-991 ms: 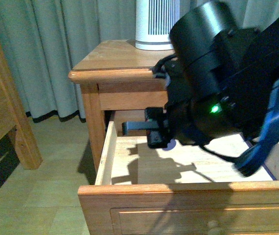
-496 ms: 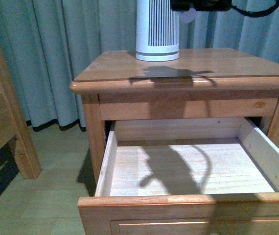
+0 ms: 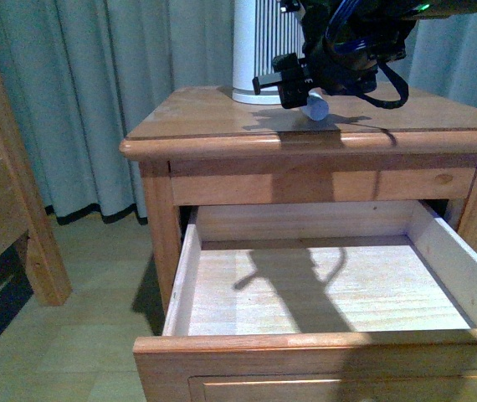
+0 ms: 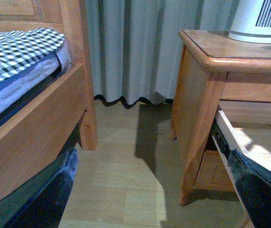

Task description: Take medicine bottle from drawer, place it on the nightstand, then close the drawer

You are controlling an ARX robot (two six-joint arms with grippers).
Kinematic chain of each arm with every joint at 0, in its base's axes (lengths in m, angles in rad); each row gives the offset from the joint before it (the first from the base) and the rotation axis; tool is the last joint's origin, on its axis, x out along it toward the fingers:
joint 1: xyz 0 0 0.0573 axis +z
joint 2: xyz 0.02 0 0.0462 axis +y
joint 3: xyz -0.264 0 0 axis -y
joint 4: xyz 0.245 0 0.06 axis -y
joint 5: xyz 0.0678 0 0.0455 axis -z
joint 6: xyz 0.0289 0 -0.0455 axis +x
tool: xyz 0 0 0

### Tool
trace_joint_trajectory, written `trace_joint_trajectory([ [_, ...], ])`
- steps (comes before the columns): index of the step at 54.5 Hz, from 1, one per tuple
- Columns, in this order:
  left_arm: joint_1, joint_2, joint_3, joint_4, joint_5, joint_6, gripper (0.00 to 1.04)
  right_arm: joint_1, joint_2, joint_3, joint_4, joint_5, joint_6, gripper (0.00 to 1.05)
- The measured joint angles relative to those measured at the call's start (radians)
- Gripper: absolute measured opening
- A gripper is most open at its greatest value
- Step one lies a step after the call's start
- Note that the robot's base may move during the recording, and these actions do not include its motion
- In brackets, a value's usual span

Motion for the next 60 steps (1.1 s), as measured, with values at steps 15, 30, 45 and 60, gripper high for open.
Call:
trace_joint_trajectory([
  [15, 0.000, 0.000, 0.000, 0.000, 0.000, 0.000, 0.98, 0.002, -0.142, -0.156, 0.098, -0.066, 0.047, 0.91],
  [30, 0.000, 0.000, 0.000, 0.000, 0.000, 0.000, 0.98, 0.031, -0.614, -0.631, 0.205, -0.232, 0.169, 0.84],
  [45, 0.000, 0.000, 0.000, 0.000, 0.000, 0.000, 0.98, 0.072, -0.946, -1.183, 0.173, -0.246, 0.276, 0.37],
  [60, 0.000, 0.000, 0.000, 0.000, 0.000, 0.000, 0.98, 0.199, -0.913, -1.487, 0.254, -0.188, 0.402, 0.03],
])
